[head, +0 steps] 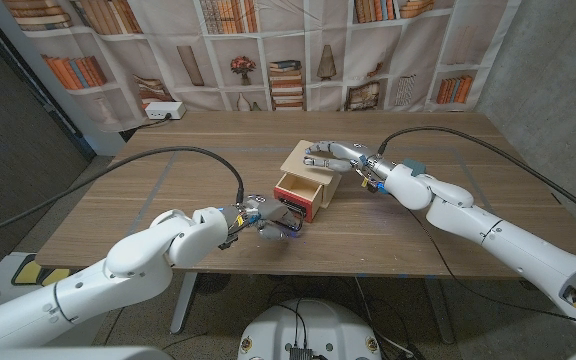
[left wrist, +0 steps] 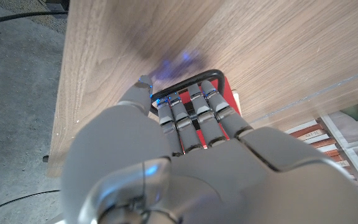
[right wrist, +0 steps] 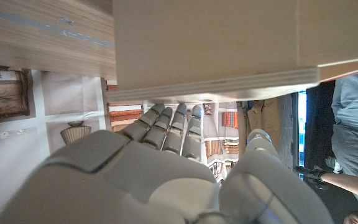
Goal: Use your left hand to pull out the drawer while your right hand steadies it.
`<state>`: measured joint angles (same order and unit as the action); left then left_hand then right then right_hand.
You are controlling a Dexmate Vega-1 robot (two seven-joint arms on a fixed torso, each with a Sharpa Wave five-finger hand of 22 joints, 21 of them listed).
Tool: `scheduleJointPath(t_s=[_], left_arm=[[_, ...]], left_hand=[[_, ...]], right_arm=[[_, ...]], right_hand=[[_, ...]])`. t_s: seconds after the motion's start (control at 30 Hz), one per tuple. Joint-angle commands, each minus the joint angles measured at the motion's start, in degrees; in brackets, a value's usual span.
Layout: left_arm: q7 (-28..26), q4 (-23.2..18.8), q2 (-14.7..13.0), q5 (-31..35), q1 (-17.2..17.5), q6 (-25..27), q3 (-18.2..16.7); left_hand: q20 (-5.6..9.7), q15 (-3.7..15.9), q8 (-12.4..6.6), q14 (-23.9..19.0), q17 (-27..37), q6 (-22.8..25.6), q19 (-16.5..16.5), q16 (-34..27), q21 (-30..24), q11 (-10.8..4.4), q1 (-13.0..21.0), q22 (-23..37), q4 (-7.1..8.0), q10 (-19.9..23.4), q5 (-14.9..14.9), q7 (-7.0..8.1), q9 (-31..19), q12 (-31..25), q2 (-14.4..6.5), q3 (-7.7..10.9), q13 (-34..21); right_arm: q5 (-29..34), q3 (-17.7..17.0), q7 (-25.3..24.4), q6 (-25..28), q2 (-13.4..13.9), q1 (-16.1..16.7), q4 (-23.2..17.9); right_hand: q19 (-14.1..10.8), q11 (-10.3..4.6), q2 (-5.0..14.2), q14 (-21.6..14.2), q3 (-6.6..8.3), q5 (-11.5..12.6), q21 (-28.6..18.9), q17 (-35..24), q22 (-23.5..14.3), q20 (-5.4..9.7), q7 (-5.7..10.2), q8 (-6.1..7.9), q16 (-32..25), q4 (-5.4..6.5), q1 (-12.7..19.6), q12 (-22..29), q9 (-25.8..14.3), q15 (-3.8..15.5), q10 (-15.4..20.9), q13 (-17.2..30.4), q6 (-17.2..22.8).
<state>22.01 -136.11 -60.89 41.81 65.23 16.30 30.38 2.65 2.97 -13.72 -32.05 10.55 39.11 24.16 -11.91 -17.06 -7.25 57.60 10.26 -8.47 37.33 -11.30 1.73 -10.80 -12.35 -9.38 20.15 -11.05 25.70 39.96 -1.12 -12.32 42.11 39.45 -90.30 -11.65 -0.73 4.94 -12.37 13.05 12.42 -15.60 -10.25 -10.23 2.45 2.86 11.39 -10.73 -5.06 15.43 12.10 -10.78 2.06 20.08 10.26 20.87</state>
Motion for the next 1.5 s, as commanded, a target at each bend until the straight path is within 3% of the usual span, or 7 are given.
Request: scheduleJointPath(t_s=[0.03,0.43,0.87,1.0,1.17,1.23,1.5], left_arm=[[1.40,-3.13,-2.89,-1.68,2.12,1.39,-2.17],[2.23,-7.32,-5.95,-0.97,5.05,5.45,-4.40],[1.14,-12.15,-8.84,-3.05,9.67,10.68,-7.94],[1.10,-12.86,-7.82,-1.09,9.59,12.32,-6.36],[1.36,-10.13,-3.72,5.22,6.58,12.94,-0.90],[1.85,-9.57,-3.02,6.48,6.02,12.86,-0.20],[4.38,-3.72,0.21,2.68,0.57,7.16,1.64]], left_hand=[[1.60,4.30,0.35,-0.23,0.13,0.14,0.40,0.05,0.24,0.04,0.76,0.23,-0.09,0.01,-0.69,0.09,-0.11,0.19,-0.29,0.90,-0.19],[1.43,4.13,0.92,0.43,0.12,-0.53,0.00,0.56,0.60,0.13,1.33,0.22,-0.12,-0.55,-1.12,-0.13,-0.12,0.63,-0.03,1.79,-0.21],[1.40,3.98,1.21,0.76,0.13,-0.85,-0.22,0.77,0.82,0.12,1.46,0.22,0.00,-0.97,-1.33,0.03,-0.14,0.89,0.16,2.25,-0.23],[1.34,4.17,1.51,1.31,0.11,-1.42,-0.40,1.00,0.99,0.00,1.82,0.22,-0.13,-1.53,-1.50,0.09,-0.15,1.13,0.24,2.64,-0.24],[1.40,3.72,2.18,3.11,0.15,-2.92,-1.34,1.51,1.56,0.17,2.01,0.23,0.05,-2.62,-1.67,0.10,-0.19,1.48,0.42,3.23,-0.26],[1.38,3.31,2.44,3.68,0.17,-3.63,-1.68,1.58,1.77,0.28,1.90,0.24,0.22,-3.19,-1.69,0.24,-0.20,1.61,0.49,3.36,-0.28],[1.31,3.33,2.57,4.40,0.20,-4.35,-2.20,1.52,2.12,-0.02,1.46,0.25,0.60,-4.21,-1.62,0.30,-0.24,1.74,0.77,3.47,-0.30]], right_arm=[[2.20,1.02,-0.96,1.41,-0.32,-0.86,0.36],[10.91,2.82,-4.28,3.95,0.94,-0.99,-2.04],[11.08,2.70,-3.68,3.13,1.39,-1.55,-1.55],[10.54,2.42,-3.95,2.03,1.66,-1.69,-1.13],[9.94,2.09,-3.84,1.37,2.03,-1.46,-0.91],[9.95,2.01,-3.73,1.52,2.09,-1.33,-1.04],[9.17,1.13,-2.44,3.36,2.83,-0.15,-2.67]], right_hand=[[-0.80,0.41,0.41,-0.35,-0.01,-0.30,0.03,-0.16,-0.25,2.24,-0.13,0.02,0.04,-0.10,-0.03,0.09,-0.27,0.97,0.11,0.18,0.28],[-0.67,0.15,0.46,-0.14,0.00,-0.33,0.32,-0.16,-0.26,2.34,0.04,0.04,0.13,-0.12,-0.04,-0.03,-0.27,0.92,-0.11,0.19,0.39],[-0.66,0.07,0.54,-0.03,-0.01,-0.35,0.54,-0.17,-0.27,2.31,0.31,0.07,0.15,-0.06,-0.15,-0.08,-0.28,0.99,-0.20,0.19,0.54],[-0.64,0.12,0.57,-0.01,0.00,-0.36,0.59,-0.18,-0.28,2.29,0.36,0.06,0.15,-0.05,-0.16,-0.07,-0.28,1.01,-0.17,0.19,0.54],[-0.69,0.13,0.61,-0.02,0.00,-0.37,0.66,-0.18,-0.28,2.31,0.32,0.04,0.14,-0.03,-0.20,-0.07,-0.28,1.01,-0.15,0.19,0.51],[-0.68,0.19,0.62,0.00,0.00,-0.37,0.70,-0.18,-0.28,2.30,0.33,0.04,0.14,-0.02,-0.22,-0.07,-0.28,1.03,-0.13,0.19,0.51],[-0.68,0.21,0.66,-0.04,0.00,-0.38,0.86,-0.18,-0.29,2.28,0.22,0.06,0.12,-0.01,-0.25,-0.09,-0.28,1.01,-0.15,0.19,0.63]])
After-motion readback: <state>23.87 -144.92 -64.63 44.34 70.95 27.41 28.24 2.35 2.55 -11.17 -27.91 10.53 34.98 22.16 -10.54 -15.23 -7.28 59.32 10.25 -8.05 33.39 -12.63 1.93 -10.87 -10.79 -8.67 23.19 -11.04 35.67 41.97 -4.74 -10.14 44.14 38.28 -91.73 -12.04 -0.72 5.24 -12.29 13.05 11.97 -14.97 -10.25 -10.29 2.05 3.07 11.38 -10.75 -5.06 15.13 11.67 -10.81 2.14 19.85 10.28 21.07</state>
